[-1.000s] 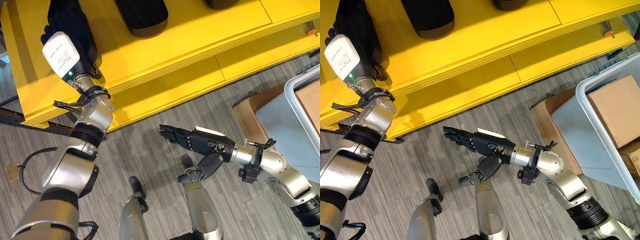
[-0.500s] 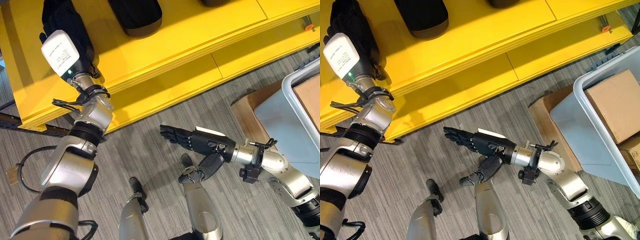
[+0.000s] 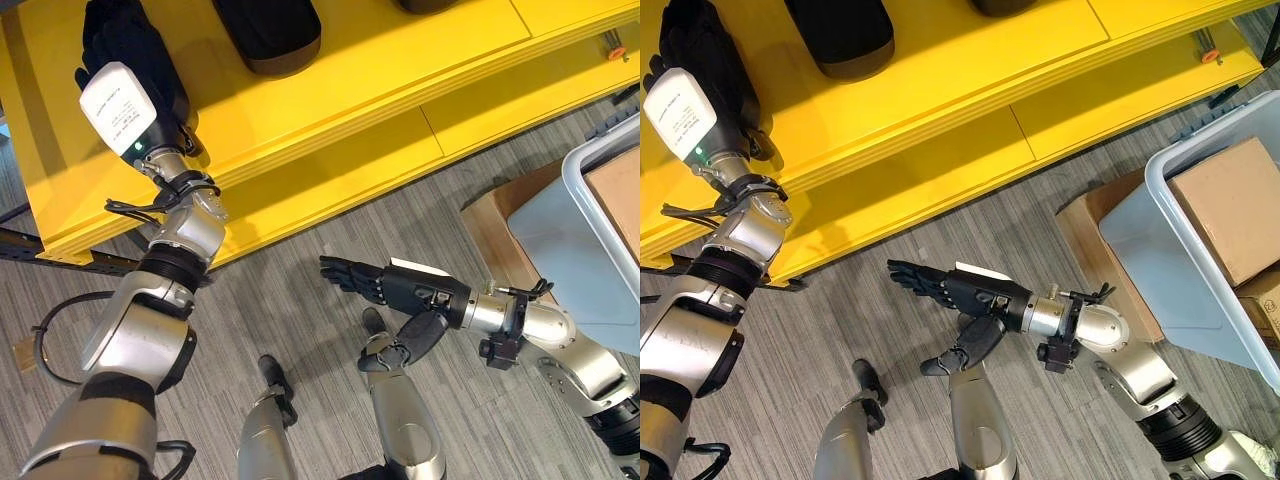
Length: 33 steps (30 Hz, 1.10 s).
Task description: Move parts from the plastic box to the shelf.
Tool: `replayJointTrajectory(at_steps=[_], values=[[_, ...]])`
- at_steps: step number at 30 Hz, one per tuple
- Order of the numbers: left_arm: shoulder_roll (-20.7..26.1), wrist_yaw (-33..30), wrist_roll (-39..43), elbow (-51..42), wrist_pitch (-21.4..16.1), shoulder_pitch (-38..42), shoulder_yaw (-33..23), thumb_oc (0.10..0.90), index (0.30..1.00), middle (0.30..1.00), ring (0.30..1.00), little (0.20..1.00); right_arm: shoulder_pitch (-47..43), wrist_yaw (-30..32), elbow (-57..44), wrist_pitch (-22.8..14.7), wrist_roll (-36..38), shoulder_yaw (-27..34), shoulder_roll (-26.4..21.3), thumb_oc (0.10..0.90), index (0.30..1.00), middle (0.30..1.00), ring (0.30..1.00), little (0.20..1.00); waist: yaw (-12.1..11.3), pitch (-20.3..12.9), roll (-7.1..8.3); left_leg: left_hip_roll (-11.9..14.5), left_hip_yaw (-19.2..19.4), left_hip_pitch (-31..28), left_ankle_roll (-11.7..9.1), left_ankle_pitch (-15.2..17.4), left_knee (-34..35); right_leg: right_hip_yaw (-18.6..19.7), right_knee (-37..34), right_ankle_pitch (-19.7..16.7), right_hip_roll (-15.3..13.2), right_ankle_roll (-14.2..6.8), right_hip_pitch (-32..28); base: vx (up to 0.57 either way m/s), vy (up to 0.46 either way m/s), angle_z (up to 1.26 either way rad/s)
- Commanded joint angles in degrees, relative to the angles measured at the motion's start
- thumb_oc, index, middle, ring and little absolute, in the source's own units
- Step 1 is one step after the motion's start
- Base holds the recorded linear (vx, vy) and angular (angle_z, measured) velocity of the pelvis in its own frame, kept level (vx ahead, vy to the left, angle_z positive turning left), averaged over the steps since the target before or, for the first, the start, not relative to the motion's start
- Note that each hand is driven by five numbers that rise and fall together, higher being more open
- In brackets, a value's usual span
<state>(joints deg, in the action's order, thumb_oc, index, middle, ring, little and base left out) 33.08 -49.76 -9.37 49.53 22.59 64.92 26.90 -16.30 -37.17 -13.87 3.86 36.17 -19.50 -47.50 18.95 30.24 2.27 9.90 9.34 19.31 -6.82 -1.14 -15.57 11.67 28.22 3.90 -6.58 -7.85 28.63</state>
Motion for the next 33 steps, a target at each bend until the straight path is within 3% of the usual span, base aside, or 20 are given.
replayJointTrajectory(at_steps=[1, 7, 19, 33], values=[[8.2, -7.1, -3.6, -0.7, -0.8, 6.4, 0.5, 0.900, 1.000, 1.000, 1.000, 1.000, -1.4, -1.5, -6.2, -6.2, 5.6, 1.0, 2.3, 0.900, 1.000, 1.000, 1.000, 1.000, 0.6, -3.9, 2.30, -1.4, 3.3, -1.1, 6.3, 6.0, -1.8, -6.5, 2.0, 6.9, 5.2, 9.0, -2.2, 0.00, 0.000, 0.00], [8.4, -8.3, -3.6, -0.9, -1.3, 6.1, 0.1, 0.900, 1.000, 1.000, 1.000, 1.000, -1.2, -1.2, -6.0, -6.5, 5.6, 0.7, 2.3, 0.900, 1.000, 1.000, 1.000, 1.000, 0.4, -4.0, 2.26, -1.4, 3.2, -1.0, 6.3, 6.0, -1.9, -6.6, 2.0, 7.0, 5.1, 9.0, -2.3, 0.00, 0.000, 0.00], [8.7, -12.7, -6.4, -3.4, -5.9, 4.8, -0.6, 0.900, 1.000, 1.000, 1.000, 1.000, -0.5, -0.6, -5.8, -7.9, 6.2, 0.4, 1.8, 0.900, 1.000, 1.000, 1.000, 1.000, -0.2, -3.9, 2.42, -1.6, 2.8, -0.9, 6.4, 6.1, -2.0, -6.7, 2.0, 7.1, 5.0, 9.0, -2.5, 0.00, 0.000, 0.00], [7.0, -11.8, -10.1, -7.4, -8.2, 2.2, -0.3, 0.900, 1.000, 1.000, 1.000, 1.000, -0.1, 0.3, -5.6, -9.0, 6.6, 0.3, 1.7, 0.900, 1.000, 1.000, 1.000, 1.000, -1.0, -3.8, 2.56, -1.7, 2.2, -0.5, 6.6, 6.1, -2.2, -7.0, 1.7, 6.9, 5.1, 8.9, -2.8, 0.00, 0.000, 0.00]])
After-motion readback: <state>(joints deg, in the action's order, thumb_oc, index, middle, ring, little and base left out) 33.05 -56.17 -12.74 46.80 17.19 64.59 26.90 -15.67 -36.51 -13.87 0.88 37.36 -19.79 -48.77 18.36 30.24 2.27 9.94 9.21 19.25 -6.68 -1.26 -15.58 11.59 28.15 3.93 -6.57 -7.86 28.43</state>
